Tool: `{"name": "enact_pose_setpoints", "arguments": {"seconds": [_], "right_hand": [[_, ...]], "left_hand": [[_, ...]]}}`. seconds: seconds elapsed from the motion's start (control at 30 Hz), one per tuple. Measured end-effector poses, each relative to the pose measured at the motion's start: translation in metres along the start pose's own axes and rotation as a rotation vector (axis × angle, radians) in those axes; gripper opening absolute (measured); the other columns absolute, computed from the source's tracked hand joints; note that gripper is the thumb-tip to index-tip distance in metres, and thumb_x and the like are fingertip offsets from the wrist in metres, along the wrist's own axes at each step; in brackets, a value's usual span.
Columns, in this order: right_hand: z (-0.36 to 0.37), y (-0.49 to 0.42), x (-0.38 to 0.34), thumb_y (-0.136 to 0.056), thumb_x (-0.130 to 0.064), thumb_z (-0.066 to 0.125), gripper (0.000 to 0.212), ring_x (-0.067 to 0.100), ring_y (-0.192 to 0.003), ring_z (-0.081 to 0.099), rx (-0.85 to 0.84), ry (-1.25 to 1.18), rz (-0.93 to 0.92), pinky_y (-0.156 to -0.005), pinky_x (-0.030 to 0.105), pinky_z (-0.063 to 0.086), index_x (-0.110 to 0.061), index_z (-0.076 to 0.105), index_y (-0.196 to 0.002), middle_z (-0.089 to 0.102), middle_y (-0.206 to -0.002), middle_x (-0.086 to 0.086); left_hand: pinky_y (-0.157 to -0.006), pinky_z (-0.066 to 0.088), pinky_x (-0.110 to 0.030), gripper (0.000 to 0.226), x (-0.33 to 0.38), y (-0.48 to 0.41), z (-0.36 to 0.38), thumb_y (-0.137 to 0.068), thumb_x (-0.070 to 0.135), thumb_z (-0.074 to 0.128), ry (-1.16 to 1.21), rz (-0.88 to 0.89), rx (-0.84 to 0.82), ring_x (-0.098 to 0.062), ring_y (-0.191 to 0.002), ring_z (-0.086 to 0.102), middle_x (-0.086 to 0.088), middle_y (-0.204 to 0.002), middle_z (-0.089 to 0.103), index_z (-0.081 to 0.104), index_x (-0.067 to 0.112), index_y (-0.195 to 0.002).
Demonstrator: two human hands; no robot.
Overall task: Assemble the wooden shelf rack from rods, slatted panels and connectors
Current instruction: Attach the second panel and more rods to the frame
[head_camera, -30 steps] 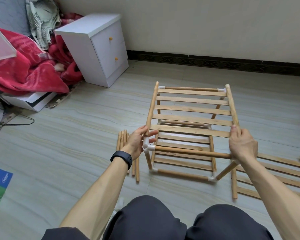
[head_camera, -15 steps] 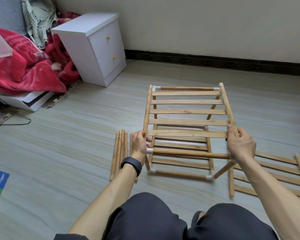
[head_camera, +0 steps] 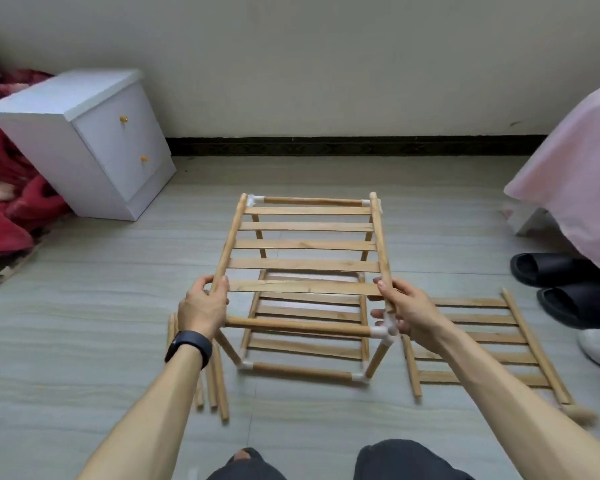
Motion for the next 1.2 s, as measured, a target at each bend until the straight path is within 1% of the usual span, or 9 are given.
{"name": "enact_pose_setpoints", "arguments": {"seconds": [0.07, 0.17, 0.27, 0.4, 0.47, 0.73, 1.0, 1.07, 1.2], "right_hand": [[0.003, 0.002, 0.007, -0.101, -0.039, 0.059, 0.028, 0.019, -0.077, 0.076, -0.005, -0.061, 0.002, -0.064, 0.034, 0.057, -0.021, 0.068, -0.121, 0.061, -0.103, 0.006], [0.002, 0.002, 0.009, -0.106, -0.042, 0.049, 0.029, 0.016, -0.068, 0.07, 0.18, -0.039, -0.077, -0.076, 0.042, 0.053, -0.021, 0.065, -0.117, 0.06, -0.107, 0.003], [-0.003, 0.007, 0.006, -0.107, -0.049, 0.041, 0.026, 0.008, -0.057, 0.061, 0.399, 0.091, -0.17, -0.061, 0.034, 0.054, -0.032, 0.061, -0.102, 0.06, -0.089, -0.001], [-0.007, 0.011, 0.007, -0.106, -0.051, 0.042, 0.028, 0.001, -0.044, 0.053, 0.498, 0.102, -0.234, -0.045, 0.022, 0.046, -0.033, 0.061, -0.096, 0.069, -0.075, -0.002], [-0.007, 0.01, 0.007, -0.105, -0.052, 0.041, 0.029, 0.003, -0.048, 0.056, 0.517, 0.167, -0.256, -0.049, 0.029, 0.05, -0.034, 0.06, -0.094, 0.07, -0.076, 0.0], [-0.011, 0.016, 0.008, -0.1, -0.055, 0.05, 0.026, 0.011, -0.07, 0.062, 0.652, 0.301, -0.301, -0.056, 0.028, 0.044, -0.031, 0.059, -0.103, 0.065, -0.078, -0.009], [-0.008, 0.016, 0.007, -0.1, -0.056, 0.047, 0.029, 0.01, -0.066, 0.06, 0.614, 0.339, -0.298, -0.052, 0.027, 0.044, -0.029, 0.057, -0.104, 0.063, -0.08, -0.006], [-0.006, 0.014, 0.009, -0.102, -0.057, 0.045, 0.03, 0.012, -0.066, 0.061, 0.562, 0.291, -0.285, -0.057, 0.031, 0.052, -0.029, 0.057, -0.102, 0.064, -0.088, 0.003], [0.0, 0.007, 0.01, -0.107, -0.044, 0.045, 0.028, 0.016, -0.06, 0.055, 0.375, 0.006, -0.18, -0.054, 0.033, 0.049, -0.023, 0.064, -0.106, 0.054, -0.088, 0.01]], "left_hand": [[-0.077, 0.054, -0.04, 0.035, 0.0, -0.009, 0.005, -0.095, 0.057, 0.051, -0.051, 0.013, -0.035, -0.028, -0.086, 0.067, 0.0, -0.088, 0.073, 0.066, 0.027, -0.108], [-0.07, 0.055, -0.04, 0.03, -0.008, -0.006, 0.018, -0.096, 0.051, 0.055, 0.191, -0.096, -0.08, -0.023, -0.077, 0.07, -0.001, -0.098, 0.073, 0.066, 0.025, -0.106], [-0.069, 0.047, -0.039, 0.025, -0.019, 0.006, 0.028, -0.097, 0.049, 0.055, 0.523, -0.282, -0.148, -0.026, -0.085, 0.072, 0.002, -0.116, 0.065, 0.066, 0.027, -0.103], [-0.056, 0.054, -0.031, 0.036, -0.025, 0.013, 0.026, -0.091, 0.052, 0.067, 0.538, -0.32, -0.143, -0.014, -0.068, 0.074, 0.004, -0.099, 0.071, 0.068, 0.018, -0.101], [-0.051, 0.053, -0.027, 0.035, -0.022, 0.014, 0.027, -0.091, 0.04, 0.072, 0.537, -0.301, -0.156, -0.012, -0.065, 0.071, -0.001, -0.094, 0.074, 0.067, 0.01, -0.108], [-0.063, 0.056, -0.037, 0.022, -0.021, 0.011, 0.029, -0.091, 0.02, 0.073, 0.561, -0.306, -0.176, -0.02, -0.059, 0.069, -0.012, -0.087, 0.073, 0.058, 0.01, -0.104], [-0.073, 0.061, -0.048, 0.024, -0.03, 0.014, 0.024, -0.091, 0.02, 0.073, 0.548, -0.278, -0.16, -0.021, -0.062, 0.069, -0.011, -0.078, 0.072, 0.056, 0.01, -0.104], [-0.081, 0.059, -0.052, 0.026, -0.024, 0.014, 0.022, -0.094, 0.027, 0.069, 0.466, -0.252, -0.178, -0.024, -0.075, 0.07, -0.013, -0.09, 0.072, 0.055, 0.01, -0.109], [-0.093, 0.045, -0.049, 0.04, 0.028, 0.016, 0.004, -0.097, 0.045, 0.054, -0.315, 0.067, -0.017, -0.036, -0.114, 0.053, -0.014, -0.118, 0.06, 0.053, 0.015, -0.123]]}}
Point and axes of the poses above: each hand's wrist, its own y-axis away from the middle knuckle, its own z-axis out of the palm, x = y × z, the point moved 10 cm from there along -y, towards the middle knuckle
